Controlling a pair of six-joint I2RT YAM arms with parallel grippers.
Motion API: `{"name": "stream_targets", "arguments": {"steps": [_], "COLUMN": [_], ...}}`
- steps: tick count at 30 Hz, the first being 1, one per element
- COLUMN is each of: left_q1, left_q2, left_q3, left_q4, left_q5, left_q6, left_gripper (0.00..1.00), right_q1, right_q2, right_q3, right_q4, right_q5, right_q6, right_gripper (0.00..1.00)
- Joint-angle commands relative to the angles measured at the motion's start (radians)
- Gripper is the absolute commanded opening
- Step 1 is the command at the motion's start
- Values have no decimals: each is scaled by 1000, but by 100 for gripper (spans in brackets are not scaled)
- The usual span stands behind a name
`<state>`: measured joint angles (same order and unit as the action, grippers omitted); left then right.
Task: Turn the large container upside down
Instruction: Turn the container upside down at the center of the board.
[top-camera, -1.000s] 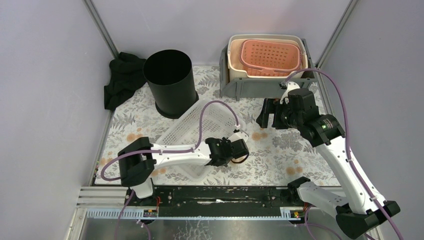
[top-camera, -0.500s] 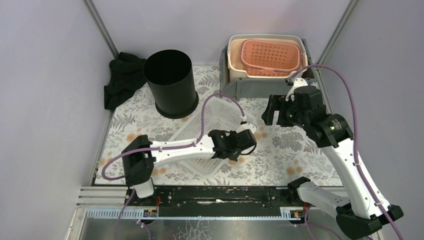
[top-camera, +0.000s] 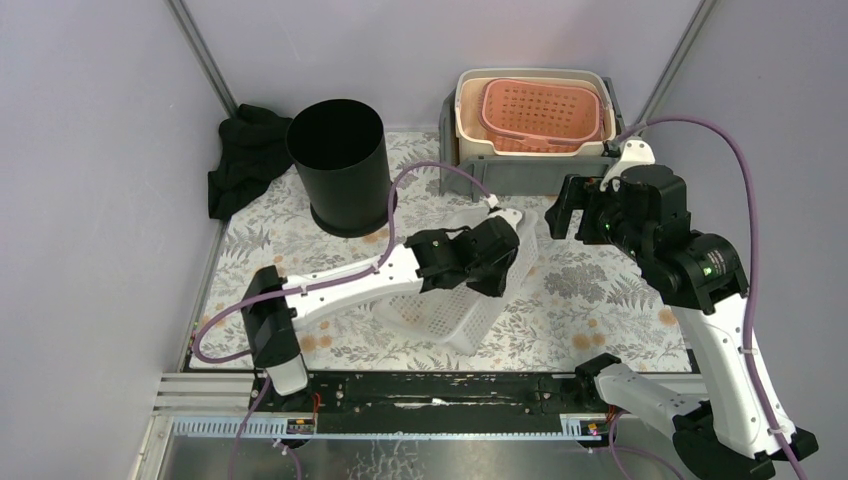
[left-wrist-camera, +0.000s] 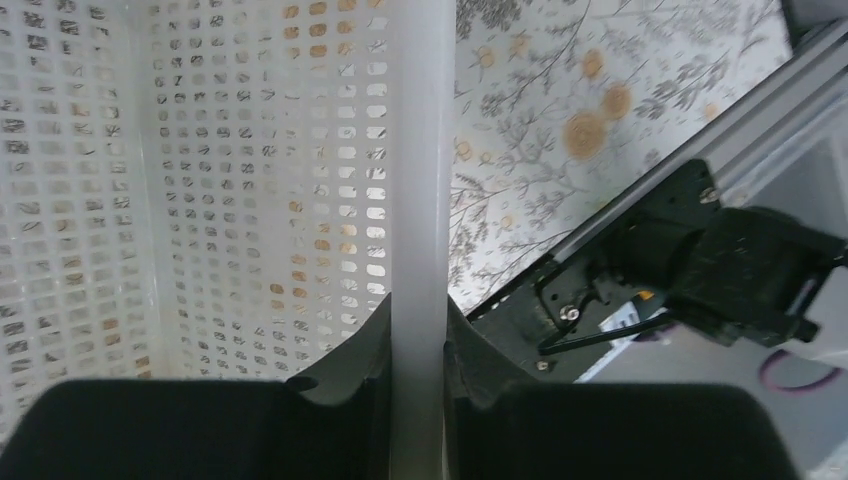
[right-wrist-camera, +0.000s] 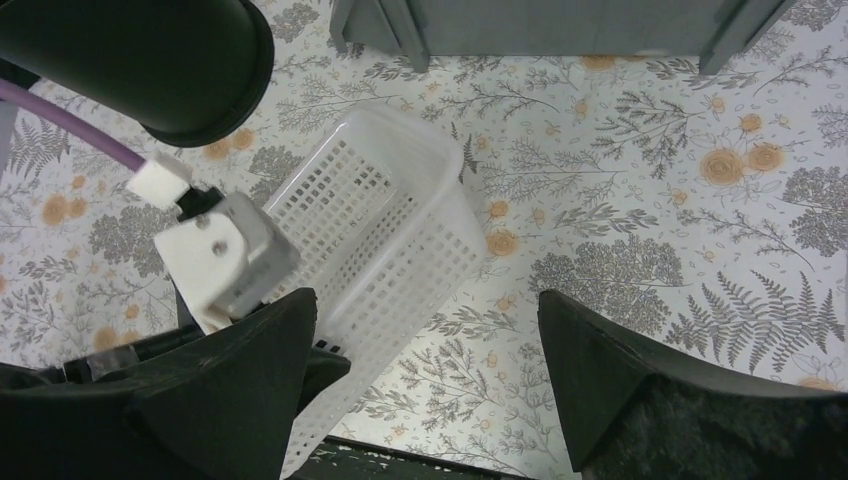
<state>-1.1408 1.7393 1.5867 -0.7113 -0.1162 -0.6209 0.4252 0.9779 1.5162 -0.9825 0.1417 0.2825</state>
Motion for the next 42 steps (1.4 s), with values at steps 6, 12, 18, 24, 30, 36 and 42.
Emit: {"name": "stream_targets", "arguments": {"steps": [6,12,18,24,30,36,42], "left_q1": [106,155,203,261,307,339,351], "left_q2": [-105,-120,-169,-272,-366,-415,-406], "left_q3": [-75,-96,-176,-377,-627,-797,-923], "left_q4": [289,401,567,876,1217,1476,1728], "left_q5": [209,269,324,372,368,349,329], "left_q6": [-155,-212,-301,-453,-618,-751,-892], "left_gripper": [0,0,0,0,0,0,0], "right_q1": [-2,-2,-2,-3,-2,-2,-2], "right_q2": [0,5,9,15,17,18,27], "right_q3": [42,56,81,92,83,67,64], "right_q4": [-15,-21,-32,-35,-30,-18,-13], "right_q5": [40,43,47,41,37,21,6], "right_q6": [-22,-23,-28,-28,-30,-28,-28], "right_gripper": [88,88,87,87,87,86,86]}}
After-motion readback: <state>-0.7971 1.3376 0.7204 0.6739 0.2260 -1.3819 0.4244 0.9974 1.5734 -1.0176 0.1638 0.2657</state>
